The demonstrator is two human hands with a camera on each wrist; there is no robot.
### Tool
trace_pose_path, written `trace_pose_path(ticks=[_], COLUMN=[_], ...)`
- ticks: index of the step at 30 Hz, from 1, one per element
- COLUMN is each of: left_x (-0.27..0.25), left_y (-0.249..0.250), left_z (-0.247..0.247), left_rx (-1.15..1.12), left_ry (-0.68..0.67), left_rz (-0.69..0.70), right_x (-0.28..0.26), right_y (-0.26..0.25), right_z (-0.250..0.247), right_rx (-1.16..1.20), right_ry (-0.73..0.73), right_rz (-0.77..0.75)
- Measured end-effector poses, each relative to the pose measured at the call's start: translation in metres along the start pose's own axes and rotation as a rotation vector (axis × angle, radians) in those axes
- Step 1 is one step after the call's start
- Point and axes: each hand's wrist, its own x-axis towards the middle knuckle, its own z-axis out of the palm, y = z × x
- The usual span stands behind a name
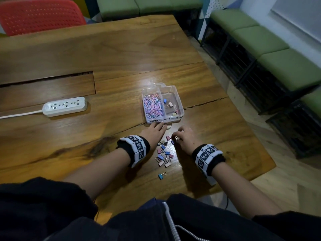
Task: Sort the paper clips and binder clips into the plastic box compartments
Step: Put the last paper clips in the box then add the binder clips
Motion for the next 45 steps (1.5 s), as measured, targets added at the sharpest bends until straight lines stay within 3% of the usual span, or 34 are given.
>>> trace_pose_path(ticks=[6, 13, 15, 19, 22, 26, 29, 31, 34, 37, 41, 45], left_x=[-0.008, -0.022, -0.015, 0.016, 0.033, 0.031, 0.011, -0.005, -0.022, -0.03, -0.03, -0.035], left_y=[-0.006, -0.016, -0.01, 0.003, 0.004, -0.004, -0.015, -0.022, -0.026, -0.02, -0.012, -0.007], left_z=[0.006, 0.005, -0.01, -0.056, -0.075, -0.065, -0.047, -0.034, -0.01, 0.009, 0.021, 0.022], left_rx=[-0.09, -0.405, -0.581, -0.835, -0.939, -0.86, -0.743, -0.648, -0.473, -0.311, -0.321, -0.347], left_ry=[0.096, -0.016, 0.055, 0.33, 0.379, 0.302, 0.253, 0.09, -0.162, -0.208, -0.05, 0.008], left_rz=[-0.074, -0.136, -0.125, -0.116, -0.11, -0.082, -0.016, 0.016, -0.014, -0.028, -0.06, -0.109], right_x=[-0.022, -0.025, -0.026, -0.029, -0.023, 0.0, 0.02, 0.032, 0.038, 0.027, 0.006, -0.007], right_y=[0.001, 0.003, 0.002, -0.002, -0.005, -0.011, -0.021, -0.028, -0.031, -0.028, -0.021, -0.017], right_z=[0.002, -0.01, -0.014, -0.023, -0.038, -0.069, -0.086, -0.089, -0.08, -0.055, -0.02, -0.003], right_rx=[0.133, 0.235, 0.242, 0.256, 0.292, 0.358, 0.466, 0.486, 0.373, 0.307, 0.107, 0.05], right_ry=[-0.056, -0.137, -0.15, -0.219, -0.262, -0.18, -0.014, 0.128, 0.228, 0.12, -0.167, -0.148], right_rz=[0.139, 0.33, 0.344, 0.382, 0.37, 0.285, 0.211, 0.17, 0.158, 0.121, 0.002, 0.006])
